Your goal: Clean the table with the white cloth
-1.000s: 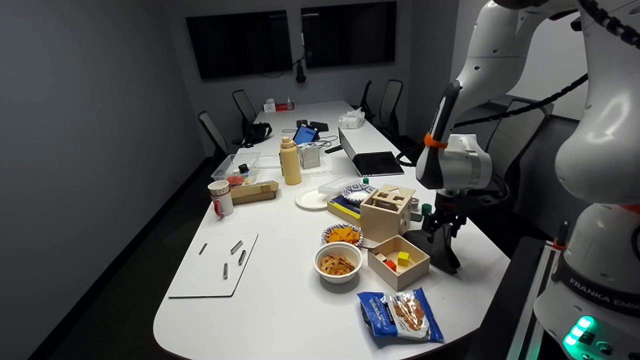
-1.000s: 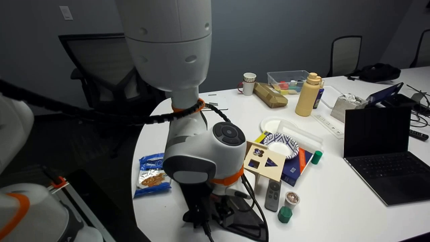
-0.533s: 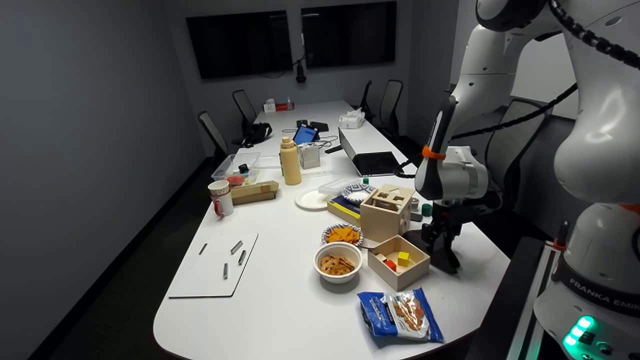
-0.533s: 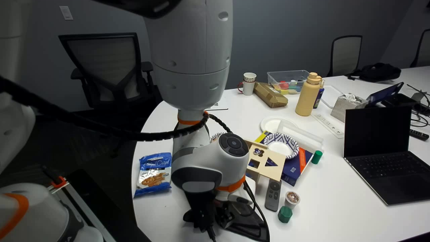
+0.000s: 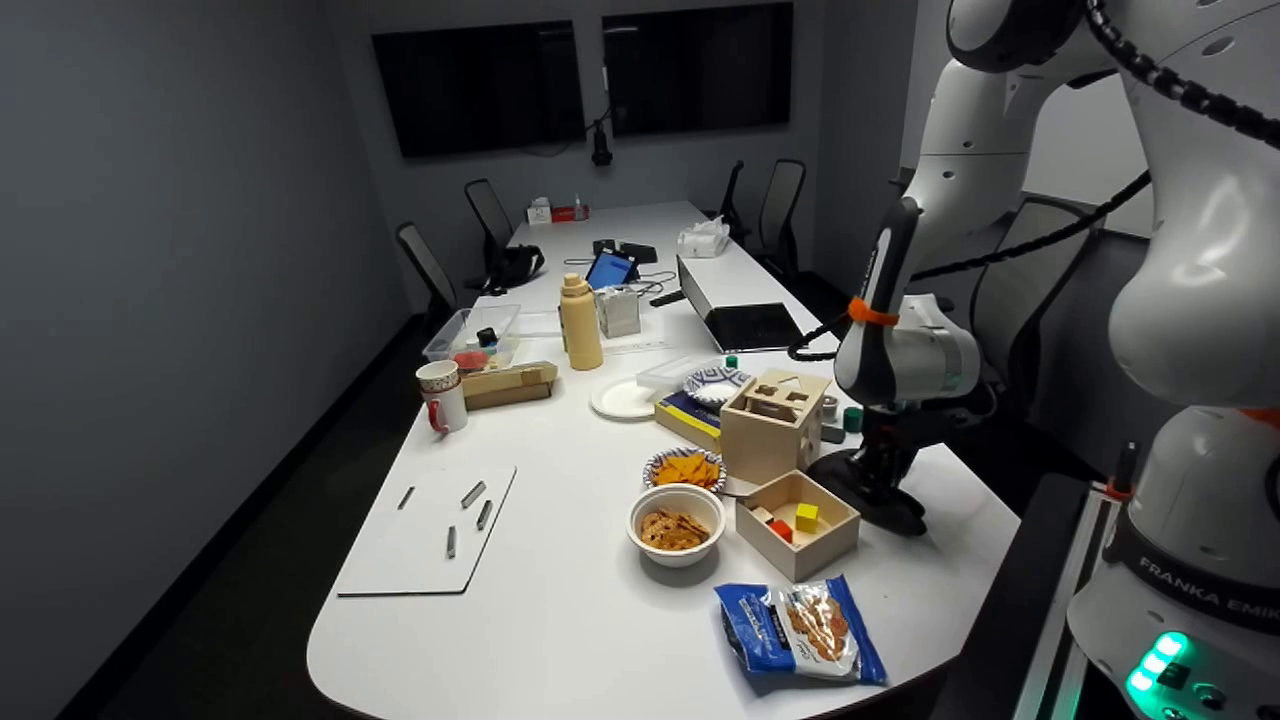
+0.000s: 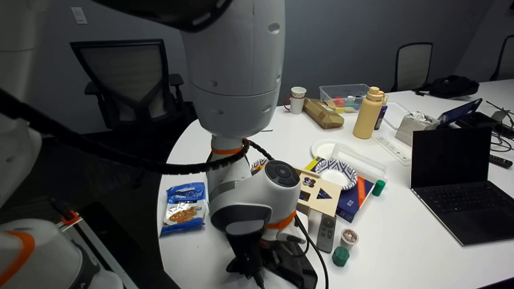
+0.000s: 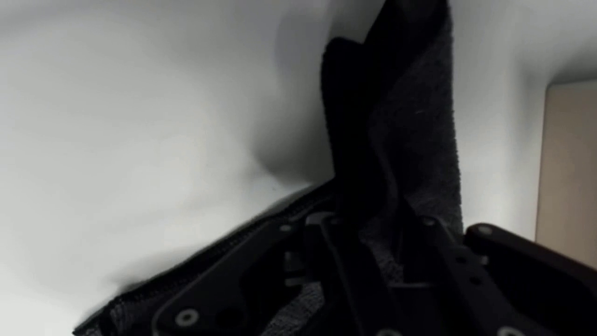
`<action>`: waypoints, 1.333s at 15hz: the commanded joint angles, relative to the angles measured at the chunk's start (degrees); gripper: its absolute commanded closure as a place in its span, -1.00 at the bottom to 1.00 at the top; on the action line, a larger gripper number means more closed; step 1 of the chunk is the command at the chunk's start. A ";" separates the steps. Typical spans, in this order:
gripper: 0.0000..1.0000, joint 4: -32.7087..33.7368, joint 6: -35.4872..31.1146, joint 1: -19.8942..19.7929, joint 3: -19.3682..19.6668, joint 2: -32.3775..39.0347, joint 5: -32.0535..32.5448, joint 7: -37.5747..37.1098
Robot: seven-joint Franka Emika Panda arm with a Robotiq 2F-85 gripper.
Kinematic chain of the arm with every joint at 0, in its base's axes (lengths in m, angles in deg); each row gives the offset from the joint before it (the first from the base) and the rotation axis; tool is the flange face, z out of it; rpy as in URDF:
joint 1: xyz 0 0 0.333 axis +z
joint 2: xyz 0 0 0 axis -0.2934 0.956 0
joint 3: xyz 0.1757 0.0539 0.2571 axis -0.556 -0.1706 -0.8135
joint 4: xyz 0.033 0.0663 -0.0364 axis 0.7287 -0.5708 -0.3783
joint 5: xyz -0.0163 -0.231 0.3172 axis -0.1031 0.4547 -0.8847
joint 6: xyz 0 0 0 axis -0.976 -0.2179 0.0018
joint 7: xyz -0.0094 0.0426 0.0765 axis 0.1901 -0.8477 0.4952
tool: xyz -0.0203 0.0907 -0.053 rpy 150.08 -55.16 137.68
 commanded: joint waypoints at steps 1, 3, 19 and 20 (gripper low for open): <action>1.00 -0.83 -0.21 4.45 4.86 -1.89 2.31 -3.95; 0.94 -1.48 -1.19 8.88 10.67 -2.47 2.58 -5.74; 0.95 -9.46 1.36 5.73 2.96 -7.02 2.14 -4.87; 0.95 -8.21 0.77 4.36 1.30 -6.17 2.19 -4.58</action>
